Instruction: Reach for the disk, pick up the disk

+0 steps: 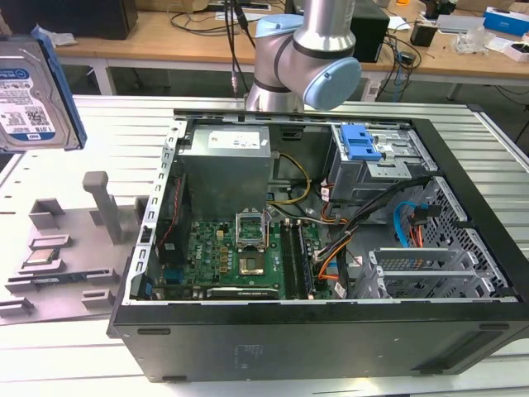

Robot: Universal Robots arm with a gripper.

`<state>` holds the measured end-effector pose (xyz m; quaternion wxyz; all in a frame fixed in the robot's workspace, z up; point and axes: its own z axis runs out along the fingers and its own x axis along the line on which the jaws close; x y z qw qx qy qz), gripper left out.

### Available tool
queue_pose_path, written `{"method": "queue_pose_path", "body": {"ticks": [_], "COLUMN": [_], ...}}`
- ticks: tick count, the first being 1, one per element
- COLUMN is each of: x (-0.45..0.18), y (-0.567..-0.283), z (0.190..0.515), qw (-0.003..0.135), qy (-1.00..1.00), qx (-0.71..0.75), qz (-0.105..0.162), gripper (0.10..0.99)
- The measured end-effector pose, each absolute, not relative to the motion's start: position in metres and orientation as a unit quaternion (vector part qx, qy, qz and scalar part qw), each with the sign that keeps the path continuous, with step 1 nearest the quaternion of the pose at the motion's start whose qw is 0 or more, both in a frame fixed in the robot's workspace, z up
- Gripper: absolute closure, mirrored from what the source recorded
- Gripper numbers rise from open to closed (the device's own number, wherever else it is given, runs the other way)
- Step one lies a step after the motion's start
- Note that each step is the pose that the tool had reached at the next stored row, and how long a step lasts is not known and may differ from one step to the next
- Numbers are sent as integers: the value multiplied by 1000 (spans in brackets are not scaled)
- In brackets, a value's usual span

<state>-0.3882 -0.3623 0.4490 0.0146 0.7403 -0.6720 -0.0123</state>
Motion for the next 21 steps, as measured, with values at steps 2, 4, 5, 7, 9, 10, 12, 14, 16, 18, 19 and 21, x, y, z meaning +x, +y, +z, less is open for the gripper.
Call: {"method": "queue_pose_path", "body": {"ticks": [2, 4, 5, 7, 9, 10, 12, 14, 16, 18, 19, 21], "x": [-388, -388, -388, -388, -388, -388, -387, -387, -387, -387, -387, -387], "y": [-362, -362, -362, -362, -362, -362, -362, -362, -362, -362, -362, -362], "z": [453, 457, 461, 465, 470, 471, 474, 478, 481, 484, 486, 488], "qw": [15, 15, 15, 15, 15, 15, 15, 15, 15, 15, 15, 15], "qy": [-672, -672, -672, -672, -672, -672, -672, -672, -672, -672, -672, -672], "qx": [740, 740, 740, 740, 740, 740, 740, 740, 740, 740, 740, 740], "qz": [-12, -12, -12, -12, -12, -12, -12, -12, -12, -12, -12, -12], "gripper": [718, 718, 718, 718, 718, 718, 718, 718, 718, 718, 718, 718]}}
